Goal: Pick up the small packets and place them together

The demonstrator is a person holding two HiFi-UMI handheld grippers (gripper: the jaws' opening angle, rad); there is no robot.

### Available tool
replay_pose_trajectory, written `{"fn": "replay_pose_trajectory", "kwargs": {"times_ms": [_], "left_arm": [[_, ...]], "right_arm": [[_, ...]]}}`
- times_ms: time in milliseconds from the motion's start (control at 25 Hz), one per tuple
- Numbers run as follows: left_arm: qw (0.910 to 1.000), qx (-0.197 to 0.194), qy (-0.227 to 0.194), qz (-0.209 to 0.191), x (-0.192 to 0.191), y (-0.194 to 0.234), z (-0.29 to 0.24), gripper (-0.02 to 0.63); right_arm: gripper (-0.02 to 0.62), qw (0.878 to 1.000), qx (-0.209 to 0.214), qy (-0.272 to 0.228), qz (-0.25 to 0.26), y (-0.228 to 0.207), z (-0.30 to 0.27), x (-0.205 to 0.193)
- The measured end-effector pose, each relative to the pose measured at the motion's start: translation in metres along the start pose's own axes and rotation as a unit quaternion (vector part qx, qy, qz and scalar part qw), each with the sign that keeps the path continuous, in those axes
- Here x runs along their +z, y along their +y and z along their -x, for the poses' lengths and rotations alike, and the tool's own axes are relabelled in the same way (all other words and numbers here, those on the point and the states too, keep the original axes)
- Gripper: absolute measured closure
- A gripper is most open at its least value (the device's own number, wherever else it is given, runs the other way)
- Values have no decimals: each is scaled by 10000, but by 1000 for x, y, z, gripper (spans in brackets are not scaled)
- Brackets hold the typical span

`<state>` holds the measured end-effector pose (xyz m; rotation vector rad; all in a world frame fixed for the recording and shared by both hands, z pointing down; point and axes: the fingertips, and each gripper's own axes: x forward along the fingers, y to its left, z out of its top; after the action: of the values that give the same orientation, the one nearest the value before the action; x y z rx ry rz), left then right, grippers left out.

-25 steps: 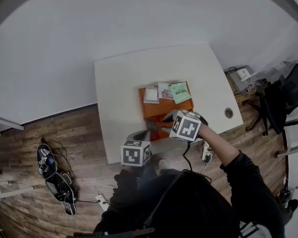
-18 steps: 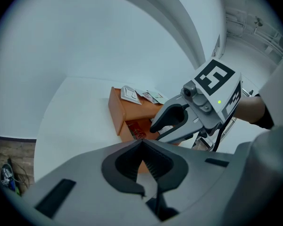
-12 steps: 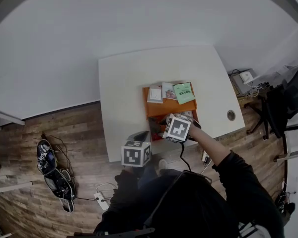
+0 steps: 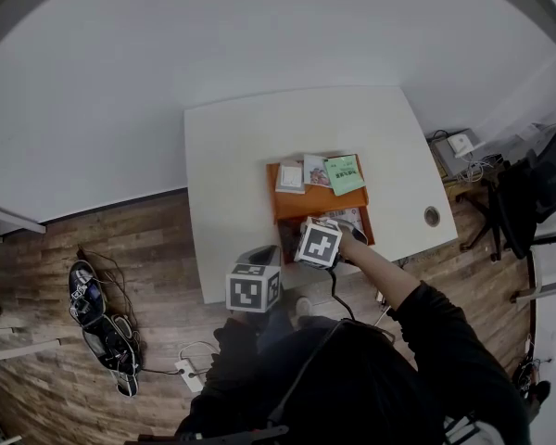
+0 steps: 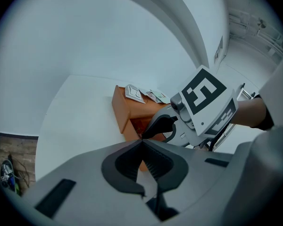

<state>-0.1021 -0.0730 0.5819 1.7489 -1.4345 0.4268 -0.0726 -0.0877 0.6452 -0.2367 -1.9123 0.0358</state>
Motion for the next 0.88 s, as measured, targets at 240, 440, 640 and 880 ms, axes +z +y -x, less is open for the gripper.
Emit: {"fn": "replay_pose_trajectory", "kwargs": {"times_ms": [240, 440, 640, 880], "left_arm": [[10000, -5, -4, -17, 2, 0, 0, 607], [10000, 7, -14, -1, 1, 1, 2, 607], [10000, 9, -15, -16, -1, 1, 1, 607], [10000, -8, -2, -27, -2, 1, 2, 607]], "right_arm": [[482, 9997, 24, 245, 72, 3, -5, -2], [508, 9993, 82, 350, 51, 6, -5, -4], [535, 9993, 112, 369, 8, 7, -5, -8], [543, 9994, 83, 341, -69, 4, 2, -15]]}}
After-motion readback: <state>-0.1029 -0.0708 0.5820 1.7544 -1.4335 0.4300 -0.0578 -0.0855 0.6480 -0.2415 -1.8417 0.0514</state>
